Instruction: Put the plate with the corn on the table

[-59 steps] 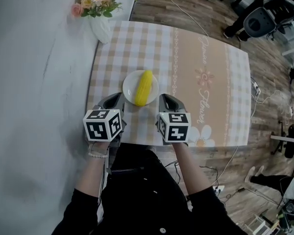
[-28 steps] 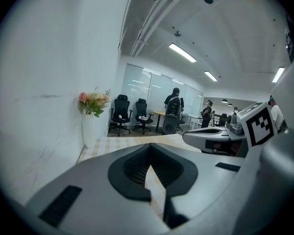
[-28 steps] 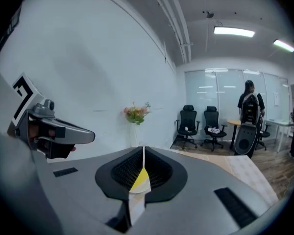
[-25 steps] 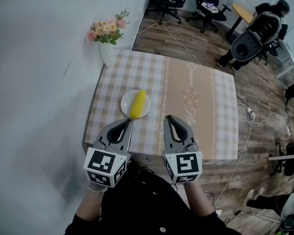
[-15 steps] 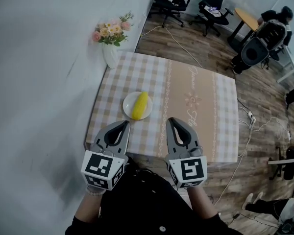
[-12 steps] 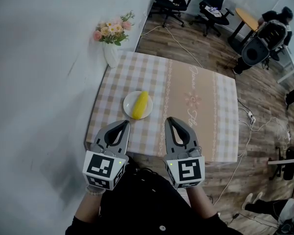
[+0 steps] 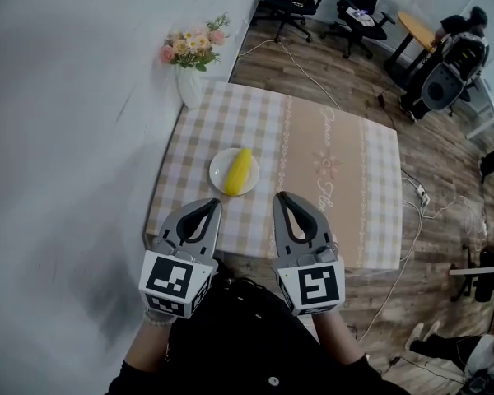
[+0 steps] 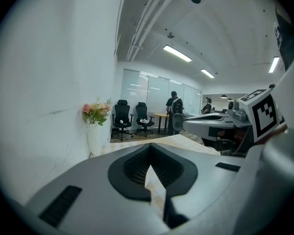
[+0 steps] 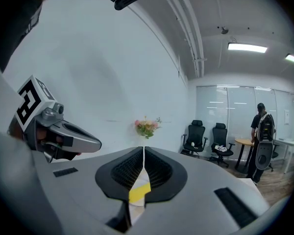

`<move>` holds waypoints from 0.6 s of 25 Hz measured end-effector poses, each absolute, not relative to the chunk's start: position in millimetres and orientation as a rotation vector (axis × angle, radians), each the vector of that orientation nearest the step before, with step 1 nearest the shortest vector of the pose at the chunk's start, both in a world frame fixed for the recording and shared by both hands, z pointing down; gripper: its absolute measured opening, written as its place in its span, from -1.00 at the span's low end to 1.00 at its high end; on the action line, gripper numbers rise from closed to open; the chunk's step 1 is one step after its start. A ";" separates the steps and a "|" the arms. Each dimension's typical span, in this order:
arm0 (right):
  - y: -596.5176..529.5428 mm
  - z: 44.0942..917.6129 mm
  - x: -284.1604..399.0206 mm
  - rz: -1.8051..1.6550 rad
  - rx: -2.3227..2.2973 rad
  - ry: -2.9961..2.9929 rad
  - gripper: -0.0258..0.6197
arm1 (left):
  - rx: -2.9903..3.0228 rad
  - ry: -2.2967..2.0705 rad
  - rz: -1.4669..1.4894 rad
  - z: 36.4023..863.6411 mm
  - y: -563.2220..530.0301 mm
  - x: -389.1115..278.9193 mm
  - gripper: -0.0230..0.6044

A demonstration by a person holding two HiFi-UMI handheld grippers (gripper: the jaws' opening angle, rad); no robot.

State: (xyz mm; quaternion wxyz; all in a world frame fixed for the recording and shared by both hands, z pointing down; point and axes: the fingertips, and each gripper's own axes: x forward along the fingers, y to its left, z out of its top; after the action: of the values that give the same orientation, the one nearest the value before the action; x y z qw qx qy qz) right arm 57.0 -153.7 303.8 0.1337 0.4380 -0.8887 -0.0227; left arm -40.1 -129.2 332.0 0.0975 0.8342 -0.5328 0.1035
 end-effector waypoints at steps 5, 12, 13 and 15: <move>-150.5 303.1 54.9 -0.068 1.267 -2.575 -0.78 | 2.460 -1.575 0.277 329.7 -127.9 -44.0 -0.88; -149.0 303.7 55.6 -0.071 1.283 -2.589 -0.78 | 2.461 -1.580 0.273 327.8 -125.2 -45.4 -0.88; -148.0 304.2 55.2 -0.067 1.275 -2.586 -0.78 | 2.461 -1.580 0.274 327.7 -124.8 -45.3 -0.88; -146.2 305.6 54.8 -0.053 1.266 -2.579 -0.78 | 2.462 -1.580 0.275 327.6 -124.1 -45.0 -0.88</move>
State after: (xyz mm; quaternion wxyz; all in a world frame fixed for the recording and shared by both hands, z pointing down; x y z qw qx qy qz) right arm 54.8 -146.2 305.6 0.1336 0.4366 -0.8895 -0.0183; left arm -45.0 -124.1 327.6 0.1014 0.8336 -0.5350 0.0931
